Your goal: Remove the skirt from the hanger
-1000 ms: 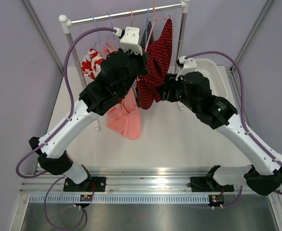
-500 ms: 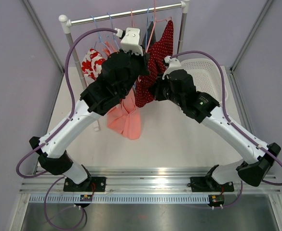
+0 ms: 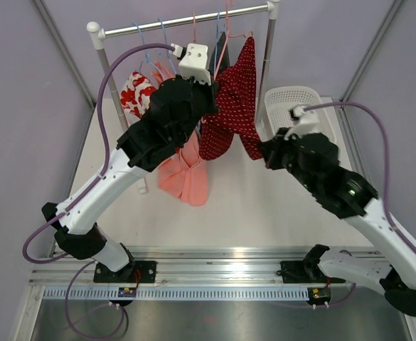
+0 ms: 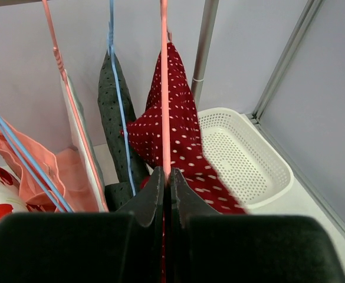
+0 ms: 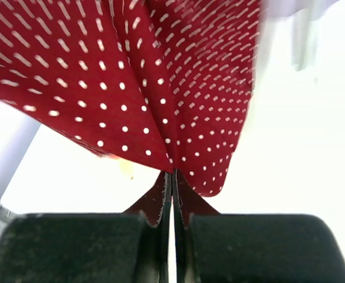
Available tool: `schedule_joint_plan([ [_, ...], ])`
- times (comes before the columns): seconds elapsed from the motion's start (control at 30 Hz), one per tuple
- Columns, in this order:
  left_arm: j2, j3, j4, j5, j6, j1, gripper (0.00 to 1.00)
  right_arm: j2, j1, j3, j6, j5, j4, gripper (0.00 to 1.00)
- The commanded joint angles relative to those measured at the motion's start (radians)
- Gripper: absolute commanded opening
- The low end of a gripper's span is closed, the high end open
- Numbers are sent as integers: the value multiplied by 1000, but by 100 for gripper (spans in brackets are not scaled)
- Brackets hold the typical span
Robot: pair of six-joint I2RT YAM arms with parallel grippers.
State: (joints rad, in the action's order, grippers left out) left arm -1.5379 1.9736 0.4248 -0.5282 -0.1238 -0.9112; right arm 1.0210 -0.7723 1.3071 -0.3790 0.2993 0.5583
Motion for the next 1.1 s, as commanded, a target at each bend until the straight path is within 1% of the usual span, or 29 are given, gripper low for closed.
schedule_joint_plan([
  [0.0,84,21,-101,-52,33,12,0,-228,-4,-14,17,213,156,0],
  [0.07,93,10,-103,-58,30,12,0,-330,-4,10,12,293,237,0],
  [0.17,104,4,-104,-61,21,12,0,-396,-2,79,26,417,322,0],
  [0.23,107,-4,-100,-59,10,12,0,-397,-4,147,51,487,360,0],
  [0.33,119,-18,-89,-62,0,12,0,-336,-4,237,61,538,388,0],
  [0.4,134,-28,-86,-69,3,12,0,-308,-4,277,97,569,381,0],
  [0.43,140,-33,-83,-79,4,12,0,-297,-4,314,112,615,352,0],
  [0.47,156,-38,-74,-85,9,12,0,-289,-4,325,173,629,321,0],
  [0.53,173,-62,-75,-82,12,12,0,-260,-4,371,235,652,226,0],
  [0.6,188,-70,-69,-81,13,12,0,-211,-4,421,313,679,194,0],
  [0.63,190,-73,-54,-82,13,12,0,-152,-4,475,337,689,165,0],
  [0.67,194,-74,-49,-84,7,12,0,-122,-4,495,407,695,140,0],
  [0.7,206,-82,-49,-78,4,12,0,-95,-4,515,439,696,114,0],
  [0.73,214,-91,-55,-61,-2,12,0,-35,-4,555,471,698,56,0],
  [0.77,222,-113,-58,-52,-13,11,0,-3,-2,573,556,698,22,0],
  [0.8,228,-120,-61,-33,-17,11,0,29,-5,596,599,707,-7,0],
  [0.83,234,-127,-58,-27,-22,9,0,101,-1,653,639,713,-53,0],
  [0.87,236,-136,-60,-21,-26,8,0,137,4,681,719,716,-85,0],
  [0.9,233,-139,-57,-12,-27,8,0,168,17,711,745,703,-107,0],
  [0.93,233,-142,-54,-3,-27,6,0,238,46,797,753,678,-97,0],
  [0.97,231,-142,-54,3,-16,5,0,275,152,860,694,640,-51,0],
  [1.0,226,-134,-46,-3,-10,3,0,318,253,939,628,518,22,0],
  [1.03,222,-125,-26,-13,-2,3,0,362,305,1028,585,499,69,0],
  [1.07,220,-122,-20,-22,15,3,0,364,379,1017,589,494,34,0],
])
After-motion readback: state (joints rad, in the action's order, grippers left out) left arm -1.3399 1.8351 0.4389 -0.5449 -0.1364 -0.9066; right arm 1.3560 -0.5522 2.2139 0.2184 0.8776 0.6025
